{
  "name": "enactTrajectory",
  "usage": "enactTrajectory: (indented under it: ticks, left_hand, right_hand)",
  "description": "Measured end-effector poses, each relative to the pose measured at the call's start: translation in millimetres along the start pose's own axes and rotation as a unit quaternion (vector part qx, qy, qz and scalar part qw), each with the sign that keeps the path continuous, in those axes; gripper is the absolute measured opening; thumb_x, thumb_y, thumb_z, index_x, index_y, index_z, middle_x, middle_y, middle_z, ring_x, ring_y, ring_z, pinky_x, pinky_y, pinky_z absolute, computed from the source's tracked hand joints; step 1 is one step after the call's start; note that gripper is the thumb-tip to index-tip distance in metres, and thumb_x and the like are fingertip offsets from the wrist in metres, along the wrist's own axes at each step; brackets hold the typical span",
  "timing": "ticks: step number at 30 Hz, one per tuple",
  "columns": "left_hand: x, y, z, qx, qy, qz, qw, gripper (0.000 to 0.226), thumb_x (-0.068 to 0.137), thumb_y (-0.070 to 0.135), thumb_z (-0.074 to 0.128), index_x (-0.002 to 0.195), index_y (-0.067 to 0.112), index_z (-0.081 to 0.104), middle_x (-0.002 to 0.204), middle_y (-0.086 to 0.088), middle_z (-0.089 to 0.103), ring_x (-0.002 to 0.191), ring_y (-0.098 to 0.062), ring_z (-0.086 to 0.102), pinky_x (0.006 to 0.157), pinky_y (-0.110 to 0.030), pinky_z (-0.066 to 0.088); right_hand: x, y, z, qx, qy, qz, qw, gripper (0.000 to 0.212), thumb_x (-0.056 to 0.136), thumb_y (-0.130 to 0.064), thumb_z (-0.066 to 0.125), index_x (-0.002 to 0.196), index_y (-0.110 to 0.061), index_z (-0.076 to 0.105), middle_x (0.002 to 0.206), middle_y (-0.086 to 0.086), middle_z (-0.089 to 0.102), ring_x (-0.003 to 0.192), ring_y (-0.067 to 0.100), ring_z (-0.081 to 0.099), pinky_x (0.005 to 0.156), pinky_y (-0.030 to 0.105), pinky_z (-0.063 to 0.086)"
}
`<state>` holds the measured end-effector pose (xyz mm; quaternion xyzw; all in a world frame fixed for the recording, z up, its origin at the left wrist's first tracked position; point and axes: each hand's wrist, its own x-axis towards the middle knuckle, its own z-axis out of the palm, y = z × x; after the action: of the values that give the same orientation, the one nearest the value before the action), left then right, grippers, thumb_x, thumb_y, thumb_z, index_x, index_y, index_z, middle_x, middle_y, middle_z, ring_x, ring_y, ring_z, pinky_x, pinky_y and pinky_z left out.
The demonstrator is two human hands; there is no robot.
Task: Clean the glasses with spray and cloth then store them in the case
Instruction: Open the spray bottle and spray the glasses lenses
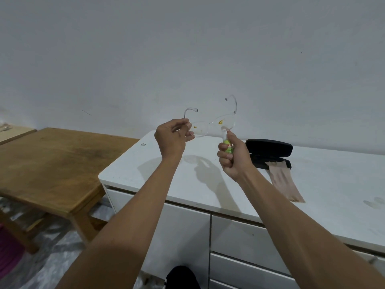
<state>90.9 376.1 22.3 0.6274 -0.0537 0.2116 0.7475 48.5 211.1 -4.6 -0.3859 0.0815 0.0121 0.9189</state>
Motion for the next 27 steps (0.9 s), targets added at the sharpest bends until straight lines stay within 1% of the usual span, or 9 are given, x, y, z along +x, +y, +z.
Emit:
enactTrajectory:
  ticks: [2, 4, 7, 12, 16, 20, 22, 24, 27]
  left_hand:
    - [-1, 1, 2, 0.003, -0.002, 0.003, 1.0, 0.01, 0.085, -0.004, 0.075, 0.095, -0.001, 0.076, 0.083, -0.019, 0.074, 0.06, -0.027, 0.069, 0.067, -0.041, 0.065]
    - [-2, 1, 3, 0.01, 0.0, 0.005, 1.0, 0.011, 0.085, -0.003, 0.075, 0.095, -0.001, 0.076, 0.084, -0.019, 0.075, 0.06, -0.027, 0.071, 0.066, -0.039, 0.065]
    - [-3, 2, 3, 0.018, 0.002, 0.008, 1.0, 0.01, 0.086, -0.004, 0.075, 0.095, 0.0, 0.076, 0.082, -0.017, 0.075, 0.058, -0.025, 0.072, 0.064, -0.036, 0.064]
    - [-5, 2, 1, 0.021, 0.002, 0.009, 1.0, 0.01, 0.086, -0.003, 0.074, 0.096, -0.002, 0.076, 0.079, -0.015, 0.074, 0.054, -0.022, 0.07, 0.063, -0.034, 0.064]
    - [-6, 2, 2, 0.013, -0.001, 0.003, 1.0, 0.01, 0.086, -0.004, 0.074, 0.096, -0.003, 0.075, 0.078, -0.016, 0.074, 0.054, -0.021, 0.069, 0.064, -0.034, 0.064]
    - [-3, 0, -2, 0.011, 0.002, -0.002, 1.0, 0.011, 0.085, -0.004, 0.075, 0.096, -0.003, 0.076, 0.08, -0.017, 0.074, 0.056, -0.022, 0.069, 0.064, -0.036, 0.064]
    - [-5, -2, 0, 0.009, 0.0, -0.005, 1.0, 0.011, 0.086, -0.004, 0.074, 0.096, -0.003, 0.075, 0.082, -0.018, 0.074, 0.057, -0.023, 0.07, 0.065, -0.036, 0.064]
    - [-6, -5, 3, 0.003, -0.007, -0.007, 1.0, 0.011, 0.086, -0.005, 0.074, 0.096, -0.004, 0.075, 0.082, -0.019, 0.073, 0.059, -0.024, 0.071, 0.066, -0.037, 0.064]
    - [-10, -10, 8, -0.001, -0.021, -0.009, 1.0, 0.011, 0.086, -0.006, 0.074, 0.096, -0.003, 0.075, 0.082, -0.02, 0.073, 0.059, -0.024, 0.071, 0.067, -0.038, 0.064]
  right_hand:
    - [1, 7, 5, 0.012, -0.014, 0.024, 1.0, 0.009, 0.103, -0.038, 0.054, 0.101, -0.029, 0.057, 0.057, -0.008, 0.039, 0.034, 0.004, 0.025, 0.03, 0.016, 0.013]
    - [2, 12, 12, 0.025, -0.028, 0.034, 0.999, 0.008, 0.103, -0.037, 0.055, 0.107, -0.033, 0.06, 0.057, -0.008, 0.039, 0.033, 0.004, 0.024, 0.03, 0.016, 0.011]
    - [4, 16, 22, 0.035, -0.034, 0.046, 0.998, 0.016, 0.103, -0.036, 0.055, 0.114, -0.037, 0.065, 0.056, -0.007, 0.039, 0.033, 0.004, 0.024, 0.03, 0.016, 0.011]
    - [3, 20, 26, 0.041, -0.029, 0.053, 0.997, 0.01, 0.103, -0.035, 0.054, 0.102, -0.032, 0.064, 0.056, -0.007, 0.038, 0.032, 0.004, 0.023, 0.029, 0.016, 0.011]
    - [6, 20, 22, 0.036, -0.014, 0.035, 0.999, 0.006, 0.102, -0.032, 0.055, 0.099, -0.032, 0.061, 0.057, -0.008, 0.037, 0.032, 0.005, 0.024, 0.029, 0.016, 0.011]
    - [9, 22, 11, -0.002, 0.015, -0.002, 1.0, 0.009, 0.102, -0.034, 0.053, 0.105, -0.026, 0.053, 0.058, -0.005, 0.044, 0.036, 0.006, 0.025, 0.03, 0.017, 0.017]
    - [5, 17, 2, -0.029, 0.048, -0.022, 0.998, 0.017, 0.101, -0.037, 0.054, 0.11, -0.022, 0.053, 0.065, -0.001, 0.051, 0.036, 0.008, 0.028, 0.033, 0.018, 0.02]
    - [0, 8, -10, -0.045, 0.094, -0.057, 0.993, 0.021, 0.101, -0.034, 0.053, 0.118, -0.02, 0.055, 0.078, 0.006, 0.056, 0.04, 0.013, 0.039, 0.037, 0.019, 0.027]
    - [-5, -11, -33, -0.088, 0.135, -0.116, 0.98, 0.03, 0.102, -0.018, 0.049, 0.13, -0.028, 0.049, 0.094, 0.011, 0.063, 0.06, 0.019, 0.052, 0.045, 0.025, 0.04]
